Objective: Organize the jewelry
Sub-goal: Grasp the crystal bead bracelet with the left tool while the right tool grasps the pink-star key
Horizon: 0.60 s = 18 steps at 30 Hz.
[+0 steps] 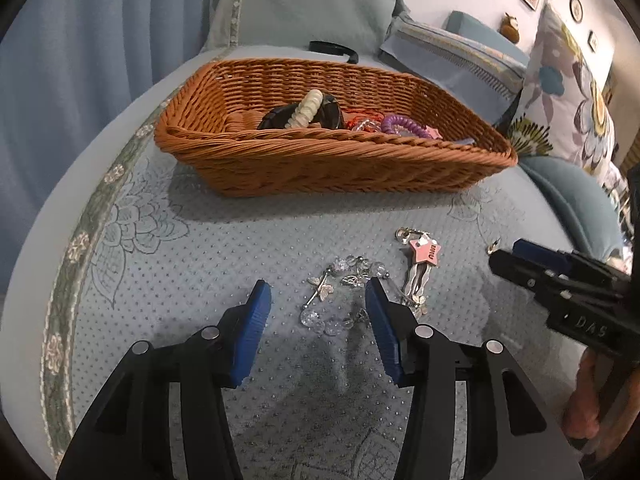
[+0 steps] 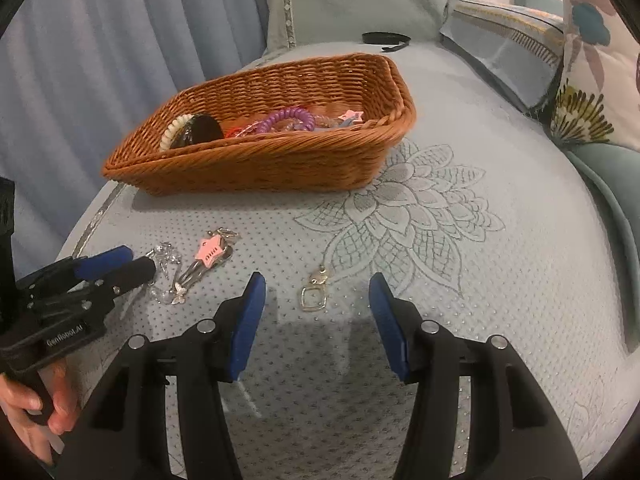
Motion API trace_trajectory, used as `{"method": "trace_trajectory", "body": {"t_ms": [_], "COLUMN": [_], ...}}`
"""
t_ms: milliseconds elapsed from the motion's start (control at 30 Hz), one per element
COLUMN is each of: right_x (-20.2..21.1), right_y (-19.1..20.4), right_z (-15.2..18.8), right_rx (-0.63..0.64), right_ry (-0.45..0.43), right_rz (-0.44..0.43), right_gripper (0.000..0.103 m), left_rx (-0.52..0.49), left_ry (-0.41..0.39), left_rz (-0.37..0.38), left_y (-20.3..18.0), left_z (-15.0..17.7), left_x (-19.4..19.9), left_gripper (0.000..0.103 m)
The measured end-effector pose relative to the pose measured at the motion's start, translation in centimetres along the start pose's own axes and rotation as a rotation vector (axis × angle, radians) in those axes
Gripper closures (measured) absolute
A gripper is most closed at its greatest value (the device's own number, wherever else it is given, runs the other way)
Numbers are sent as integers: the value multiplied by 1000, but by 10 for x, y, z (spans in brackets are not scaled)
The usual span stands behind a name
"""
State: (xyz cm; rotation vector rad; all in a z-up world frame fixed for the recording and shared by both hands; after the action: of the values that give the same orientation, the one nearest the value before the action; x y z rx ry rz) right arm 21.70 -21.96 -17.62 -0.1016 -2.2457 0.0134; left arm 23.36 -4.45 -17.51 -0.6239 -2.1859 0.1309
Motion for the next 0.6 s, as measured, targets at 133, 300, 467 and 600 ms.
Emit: {"method": "trace_trajectory", "body": {"t_ms": [133, 300, 467, 600], "right_x": [7, 5, 2, 8], "right_y": [6, 16, 10, 17], "right_z": [-3, -3, -2, -1], "right_rx": [13, 41, 12, 39], "right_ry": [-31, -31, -15, -41], "right_rz": [-24, 7, -14, -26], "right_gripper": [53, 53, 53, 53], "left_rx": [-23, -13, -2, 19], "left_ry": [11, 10, 5, -3], "left_rz": [-52, -60, -50, -35], "left_y": [-2, 3, 6, 9], "left_z": [-1, -2, -2, -2], "left_x": [-4, -2, -1, 3], "left_gripper": [81, 96, 96, 96]}}
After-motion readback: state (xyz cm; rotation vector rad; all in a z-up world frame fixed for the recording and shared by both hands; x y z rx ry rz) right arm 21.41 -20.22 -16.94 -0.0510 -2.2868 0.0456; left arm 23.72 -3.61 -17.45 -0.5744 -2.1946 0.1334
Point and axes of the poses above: each gripper's, at about its wrist camera, not at the fingertips, and x roughly against the way its jaws point, y to its left, z to its underside, the point moved 2 cm from there along -x, roughly the way its jaws point, and after that the axes turned 14 degrees about z, right-handed, at the moved point
